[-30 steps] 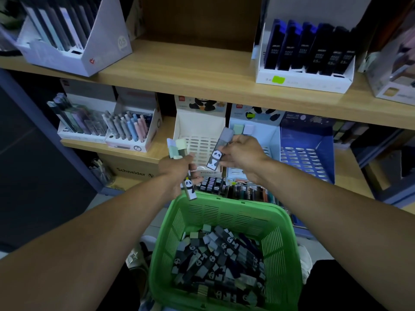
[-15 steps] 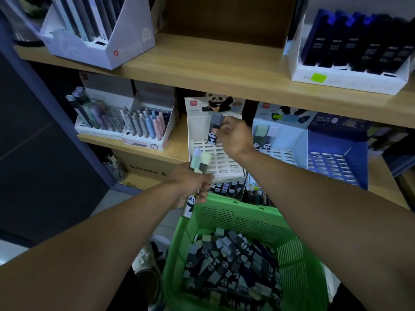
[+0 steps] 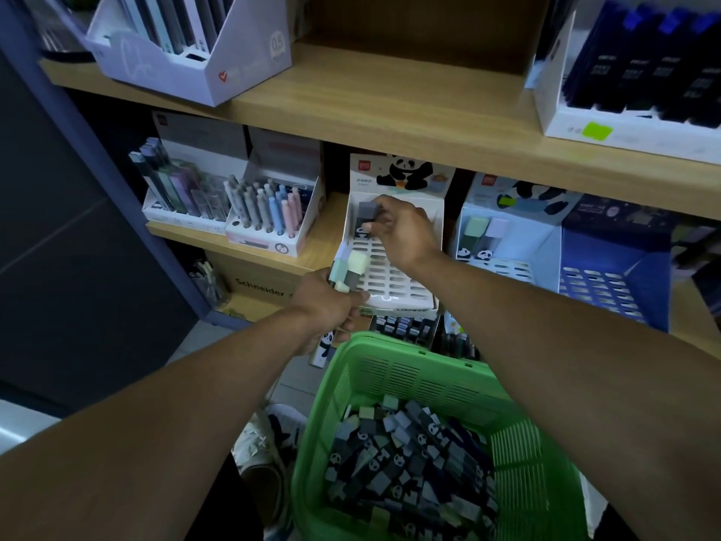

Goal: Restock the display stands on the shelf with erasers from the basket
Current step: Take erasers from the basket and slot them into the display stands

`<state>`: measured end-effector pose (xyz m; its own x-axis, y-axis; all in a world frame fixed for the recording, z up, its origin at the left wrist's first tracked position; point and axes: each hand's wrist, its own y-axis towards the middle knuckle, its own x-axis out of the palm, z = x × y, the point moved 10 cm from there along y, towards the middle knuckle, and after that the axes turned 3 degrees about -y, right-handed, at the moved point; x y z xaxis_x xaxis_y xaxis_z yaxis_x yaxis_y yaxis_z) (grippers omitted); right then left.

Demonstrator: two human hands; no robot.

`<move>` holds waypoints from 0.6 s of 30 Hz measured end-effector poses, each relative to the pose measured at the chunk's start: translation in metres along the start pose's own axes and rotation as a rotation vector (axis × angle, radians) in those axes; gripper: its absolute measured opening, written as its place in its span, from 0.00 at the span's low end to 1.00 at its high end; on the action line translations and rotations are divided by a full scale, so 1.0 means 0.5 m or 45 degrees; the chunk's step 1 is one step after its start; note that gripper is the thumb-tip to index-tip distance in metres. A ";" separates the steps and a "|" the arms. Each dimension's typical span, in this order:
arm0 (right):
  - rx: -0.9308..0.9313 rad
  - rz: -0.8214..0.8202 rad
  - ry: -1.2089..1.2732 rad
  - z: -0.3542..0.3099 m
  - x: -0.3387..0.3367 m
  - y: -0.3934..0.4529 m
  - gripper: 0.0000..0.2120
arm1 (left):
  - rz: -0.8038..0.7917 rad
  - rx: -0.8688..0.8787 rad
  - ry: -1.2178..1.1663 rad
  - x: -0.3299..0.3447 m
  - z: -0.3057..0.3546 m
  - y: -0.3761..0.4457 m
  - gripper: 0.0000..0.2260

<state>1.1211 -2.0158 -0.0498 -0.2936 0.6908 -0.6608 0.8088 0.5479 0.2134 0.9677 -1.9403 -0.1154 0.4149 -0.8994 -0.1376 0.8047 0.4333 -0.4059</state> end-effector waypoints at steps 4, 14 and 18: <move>0.074 -0.022 -0.070 0.023 0.006 0.011 0.10 | 0.027 0.025 -0.011 -0.006 0.003 0.008 0.07; 0.180 -0.152 -0.161 0.023 0.033 0.047 0.02 | 0.000 0.023 0.019 -0.009 0.007 0.013 0.07; 0.207 -0.153 -0.214 0.025 0.026 0.048 0.06 | -0.005 0.026 0.028 -0.010 0.007 0.011 0.07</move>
<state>1.1432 -1.9994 -0.0622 -0.3149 0.5294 -0.7878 0.8483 0.5292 0.0165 0.9717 -1.9331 -0.1137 0.4023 -0.9021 -0.1562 0.8149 0.4306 -0.3879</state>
